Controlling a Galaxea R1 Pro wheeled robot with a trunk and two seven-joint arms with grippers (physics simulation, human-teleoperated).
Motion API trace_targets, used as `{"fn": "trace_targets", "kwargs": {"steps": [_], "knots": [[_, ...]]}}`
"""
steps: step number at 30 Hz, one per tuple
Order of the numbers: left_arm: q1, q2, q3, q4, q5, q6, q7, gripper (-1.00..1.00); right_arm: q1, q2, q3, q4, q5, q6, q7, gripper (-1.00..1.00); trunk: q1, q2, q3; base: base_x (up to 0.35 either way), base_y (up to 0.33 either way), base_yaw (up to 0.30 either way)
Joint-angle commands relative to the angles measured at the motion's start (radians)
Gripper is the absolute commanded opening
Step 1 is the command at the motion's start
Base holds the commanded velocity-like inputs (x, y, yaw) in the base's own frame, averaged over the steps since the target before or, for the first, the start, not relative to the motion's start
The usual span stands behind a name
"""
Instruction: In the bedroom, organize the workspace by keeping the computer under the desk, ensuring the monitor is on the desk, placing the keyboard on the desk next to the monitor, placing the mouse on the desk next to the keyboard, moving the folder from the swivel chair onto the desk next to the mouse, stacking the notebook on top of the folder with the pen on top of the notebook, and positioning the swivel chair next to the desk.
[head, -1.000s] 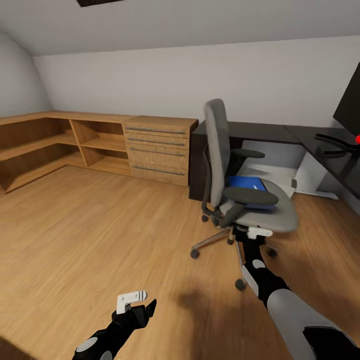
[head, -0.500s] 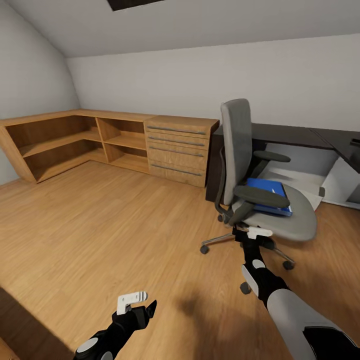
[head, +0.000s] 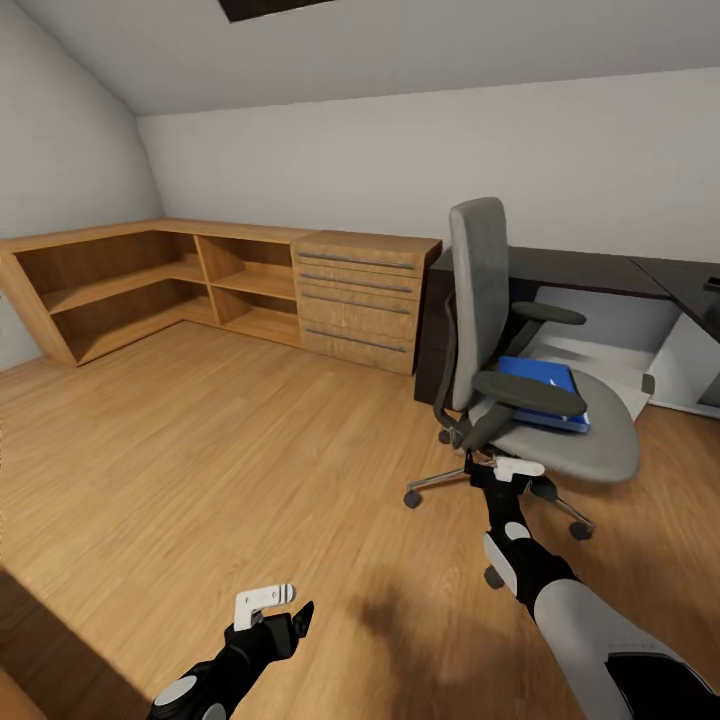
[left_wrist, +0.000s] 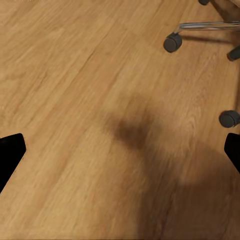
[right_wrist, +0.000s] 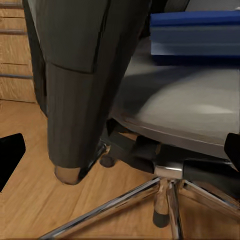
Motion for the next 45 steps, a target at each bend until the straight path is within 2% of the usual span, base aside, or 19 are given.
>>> {"fn": "trace_targets", "kwargs": {"steps": [1,30,45], "knots": [[0.000,0.000,0.000,-0.001,0.010,0.004,0.007,1.00,-0.001,0.000,0.000,0.001,-0.003,-0.004,0.000,1.00,0.000,0.000,-0.001,0.000,0.236,0.000],[0.000,-0.002,-0.004,0.019,0.009,0.004,0.007,1.00,-0.001,0.000,0.000,0.003,-0.001,-0.005,0.000,1.00,0.000,0.000,-0.001,0.065,0.055,0.000],[0.000,-0.002,-0.005,0.020,0.009,0.002,0.007,1.00,-0.001,0.000,0.000,0.003,-0.002,-0.005,0.000,1.00,0.000,0.000,0.010,-0.039,0.000,-0.120]]}}
